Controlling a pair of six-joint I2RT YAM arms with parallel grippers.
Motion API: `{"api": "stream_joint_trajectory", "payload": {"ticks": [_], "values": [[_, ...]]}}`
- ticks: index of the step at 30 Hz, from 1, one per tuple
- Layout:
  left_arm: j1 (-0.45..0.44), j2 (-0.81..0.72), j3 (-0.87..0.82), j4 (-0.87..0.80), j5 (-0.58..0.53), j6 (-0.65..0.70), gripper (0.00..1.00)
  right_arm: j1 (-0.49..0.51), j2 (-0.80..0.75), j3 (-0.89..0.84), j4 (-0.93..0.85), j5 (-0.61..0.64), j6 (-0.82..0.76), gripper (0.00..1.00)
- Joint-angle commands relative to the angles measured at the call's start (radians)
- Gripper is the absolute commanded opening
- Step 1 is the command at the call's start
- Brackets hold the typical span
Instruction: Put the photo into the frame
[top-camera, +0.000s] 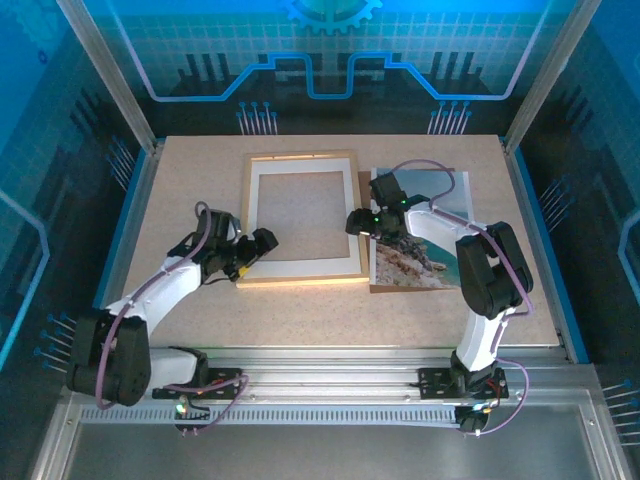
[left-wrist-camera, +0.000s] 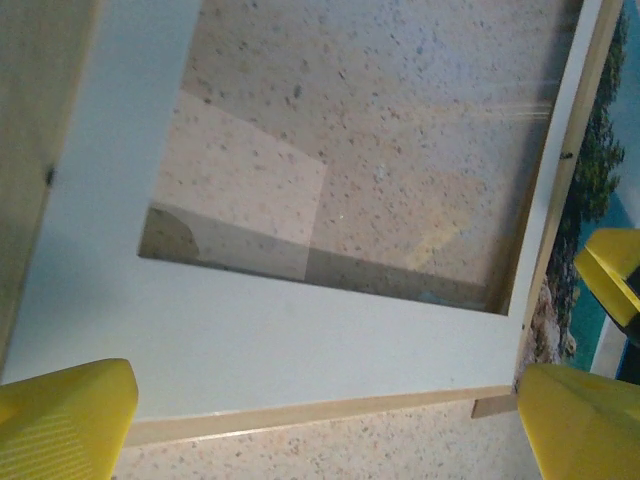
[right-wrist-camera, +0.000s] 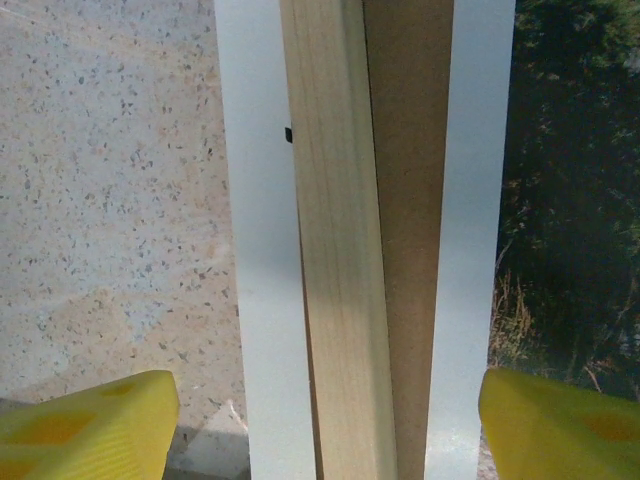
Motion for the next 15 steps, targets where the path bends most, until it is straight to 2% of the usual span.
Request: {"api": "stream_joint_trajectory", "payload": {"ticks": [1, 9, 15], "values": [[-0.022, -0.028, -0.021, -0.048, -0.028, -0.049, 0.99, -0.005, 0.005, -0.013, 0.005, -0.025, 0.007, 0.80], [-0.086, -0.047, -0.019, -0.136, -0.044, -0.074, 0.99, -0.006, 0.039, 0.004, 0.033, -0.046, 0.020, 0.79], [-0.106, -0.054, -0.034, -0.141, -0.060, -0.093, 0.99, -0.007, 0.041, 0.006, 0.046, -0.049, 0.024, 0.79]]}}
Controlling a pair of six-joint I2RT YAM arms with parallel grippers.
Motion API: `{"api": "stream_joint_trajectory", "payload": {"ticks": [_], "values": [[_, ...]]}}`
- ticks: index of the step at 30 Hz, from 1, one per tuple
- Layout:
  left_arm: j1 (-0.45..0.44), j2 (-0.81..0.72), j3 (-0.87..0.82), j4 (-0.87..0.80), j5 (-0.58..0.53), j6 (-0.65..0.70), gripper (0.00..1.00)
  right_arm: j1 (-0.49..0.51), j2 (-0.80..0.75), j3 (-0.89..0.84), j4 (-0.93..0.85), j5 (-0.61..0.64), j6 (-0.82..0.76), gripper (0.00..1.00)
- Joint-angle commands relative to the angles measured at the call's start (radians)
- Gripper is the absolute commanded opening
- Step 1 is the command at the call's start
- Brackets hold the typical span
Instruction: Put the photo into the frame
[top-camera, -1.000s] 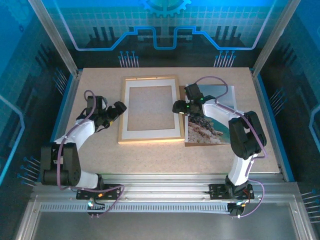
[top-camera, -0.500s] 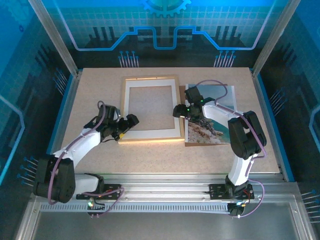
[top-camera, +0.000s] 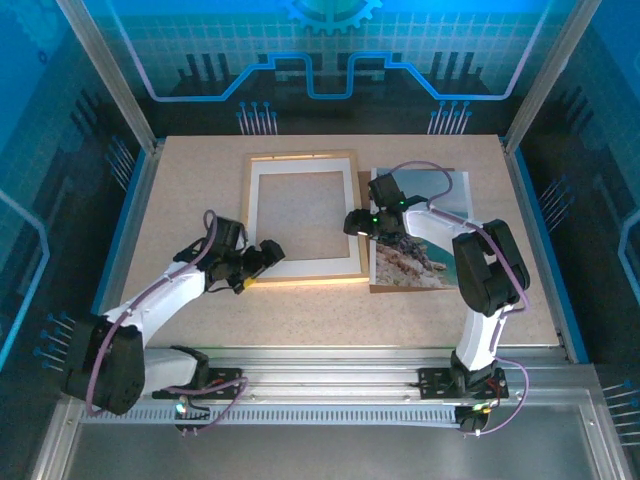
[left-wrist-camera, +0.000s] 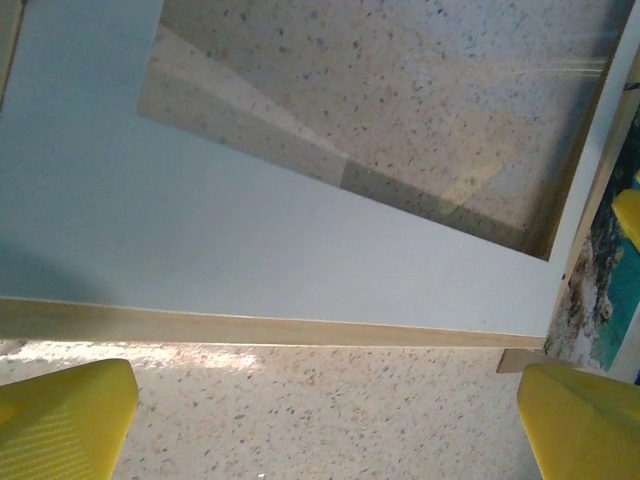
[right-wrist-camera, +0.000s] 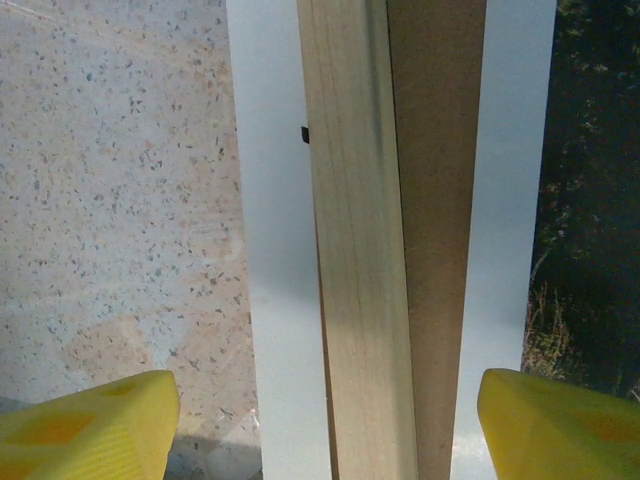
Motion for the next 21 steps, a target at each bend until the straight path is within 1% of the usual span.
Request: {"api": "stream_joint_trajectory", "payload": {"ticks": [1, 11, 21], "values": [[-0.012, -0.016, -0.015, -0.037, -0.028, -0.029, 0.99, -0.007, 0.017, 0.005, 0.014, -0.019, 0.013, 0.79], [-0.013, 0.066, 0.000, 0.062, -0.053, -0.025, 0.99, -0.006, 0.006, -0.029, 0.042, -0.036, 0.031, 0.79], [-0.014, 0.132, 0.042, 0.109, -0.072, -0.002, 0.99, -0.009, 0.001, -0.042, 0.050, -0.043, 0.039, 0.78]]}}
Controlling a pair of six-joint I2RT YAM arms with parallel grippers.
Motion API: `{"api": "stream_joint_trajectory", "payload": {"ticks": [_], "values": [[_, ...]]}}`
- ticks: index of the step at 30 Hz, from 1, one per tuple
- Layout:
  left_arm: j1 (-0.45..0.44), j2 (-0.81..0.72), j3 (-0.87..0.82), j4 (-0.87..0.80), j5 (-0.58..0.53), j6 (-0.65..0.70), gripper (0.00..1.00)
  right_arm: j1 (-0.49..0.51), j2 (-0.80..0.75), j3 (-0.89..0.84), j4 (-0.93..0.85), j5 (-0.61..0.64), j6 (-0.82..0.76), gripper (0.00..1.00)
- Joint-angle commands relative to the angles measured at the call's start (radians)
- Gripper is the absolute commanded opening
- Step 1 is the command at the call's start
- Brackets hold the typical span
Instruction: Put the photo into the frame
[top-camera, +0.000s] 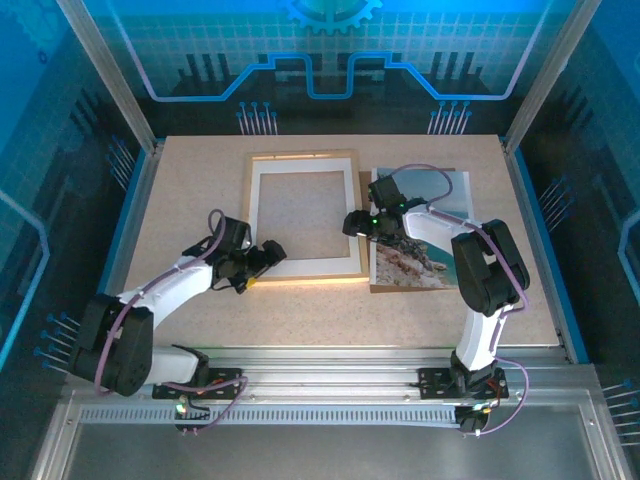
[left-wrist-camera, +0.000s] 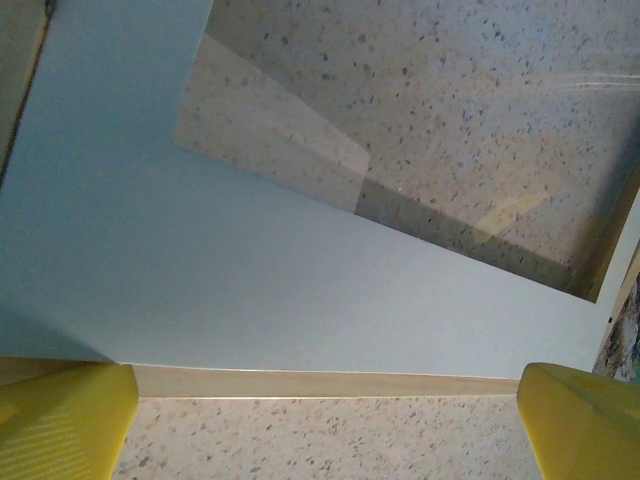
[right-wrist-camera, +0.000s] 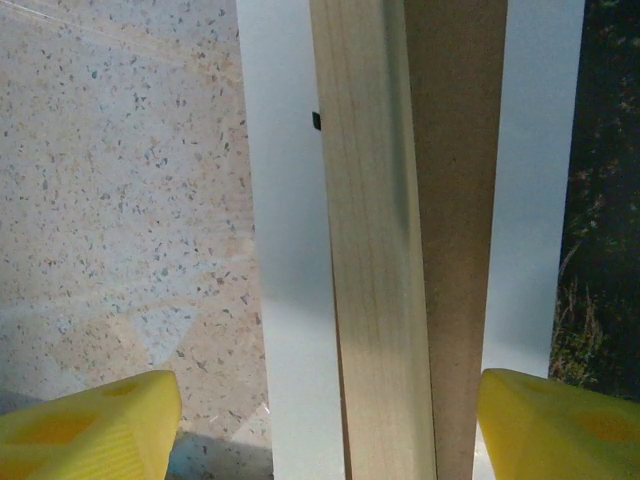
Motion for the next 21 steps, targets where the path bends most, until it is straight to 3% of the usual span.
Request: {"api": "stream_joint_trajectory", "payload": {"ticks": [1, 15, 21], "values": [[-0.006, 0.028, 0.038, 0.044, -0.028, 0.022, 0.99, -0.008, 0.000, -0.016, 0.009, -0.019, 0.012, 0.78], [-0.006, 0.141, 0.091, 0.093, -0.037, 0.046, 0.99, -0.008, 0.004, -0.023, 0.016, -0.030, 0.015, 0.78], [-0.006, 0.077, 0.103, 0.015, -0.052, 0.075, 0.99, -0.021, -0.019, -0.026, 0.001, 0.004, 0.000, 0.78]]}}
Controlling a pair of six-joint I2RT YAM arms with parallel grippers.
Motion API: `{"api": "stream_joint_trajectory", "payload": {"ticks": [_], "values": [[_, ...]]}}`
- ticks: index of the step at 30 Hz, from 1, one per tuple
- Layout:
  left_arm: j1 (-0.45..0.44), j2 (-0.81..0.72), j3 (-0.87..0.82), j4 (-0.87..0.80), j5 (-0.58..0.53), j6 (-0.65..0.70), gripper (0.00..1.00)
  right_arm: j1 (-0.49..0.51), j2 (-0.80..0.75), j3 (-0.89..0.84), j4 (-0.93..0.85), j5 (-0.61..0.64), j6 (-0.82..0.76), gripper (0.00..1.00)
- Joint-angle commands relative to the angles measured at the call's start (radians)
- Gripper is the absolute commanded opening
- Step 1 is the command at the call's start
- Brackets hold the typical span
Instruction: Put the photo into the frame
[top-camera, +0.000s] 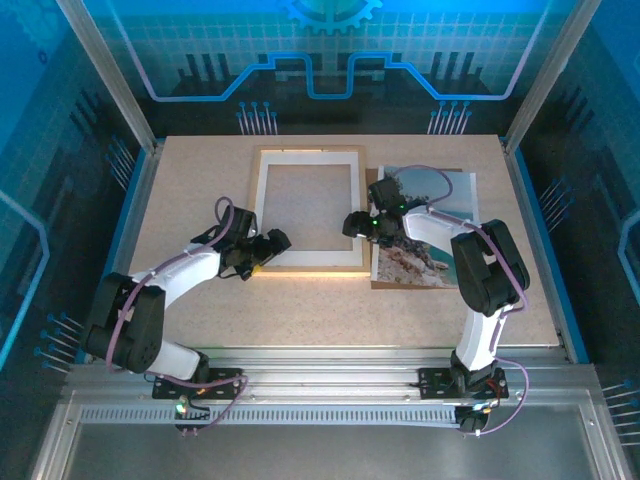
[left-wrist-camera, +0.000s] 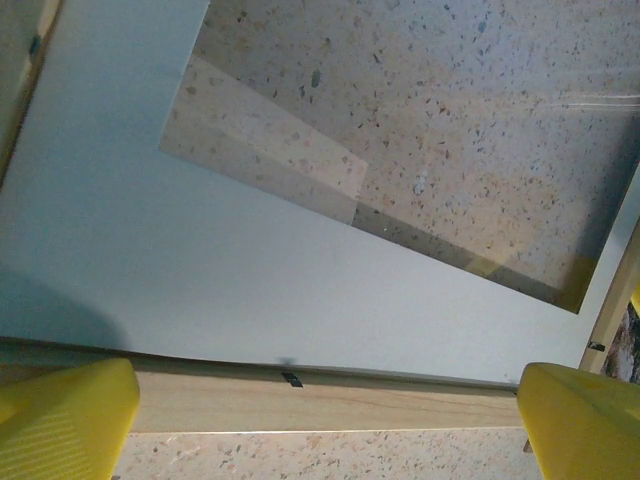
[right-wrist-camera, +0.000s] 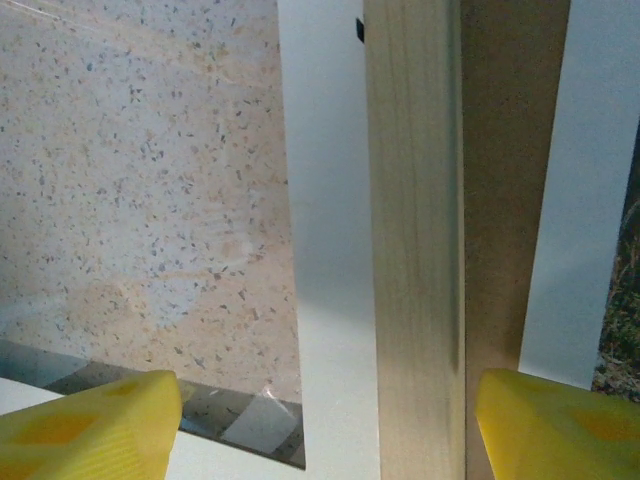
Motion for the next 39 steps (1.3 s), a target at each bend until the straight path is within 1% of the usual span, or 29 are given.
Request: {"api": "stream_joint_trajectory", "payload": {"ticks": [1, 5, 9, 13, 17, 23, 27, 29, 34, 39], "values": [[-0.006, -0.056, 0.026, -0.067, -0.043, 0.053, 0.99, -0.028, -0.023, -0.010, -0.016, 0.020, -0.014, 0.78], [0.001, -0.115, 0.042, -0.107, -0.090, 0.078, 0.99, -0.061, -0.047, -0.002, -0.034, 0.031, -0.035, 0.78], [0.018, -0.121, 0.063, -0.096, -0.098, 0.082, 0.99, -0.105, -0.090, 0.001, -0.062, 0.059, -0.067, 0.79], [0.022, -0.097, 0.101, -0.031, -0.088, 0.074, 0.99, -0.179, -0.151, 0.000, -0.121, 0.106, -0.121, 0.80], [0.003, -0.037, 0.161, 0.090, -0.029, 0.048, 0.99, -0.291, -0.213, -0.011, -0.175, 0.120, -0.202, 0.82], [-0.116, 0.123, 0.329, 0.155, -0.023, 0.048, 0.99, -0.480, -0.257, -0.006, -0.242, 0.082, -0.316, 0.85], [-0.228, 0.268, 0.466, 0.169, -0.023, 0.048, 0.99, -0.587, -0.230, 0.008, -0.235, 0.045, -0.351, 0.86], [-0.286, 0.356, 0.563, 0.152, -0.006, 0.052, 0.99, -0.635, -0.189, 0.033, -0.235, 0.024, -0.368, 0.85], [-0.415, 0.550, 0.781, 0.110, 0.022, 0.057, 0.99, -0.702, -0.059, 0.123, -0.252, 0.012, -0.400, 0.84], [-0.493, 0.727, 0.996, 0.035, 0.047, 0.056, 0.99, -0.749, 0.021, 0.152, -0.214, -0.049, -0.381, 0.84]]}}
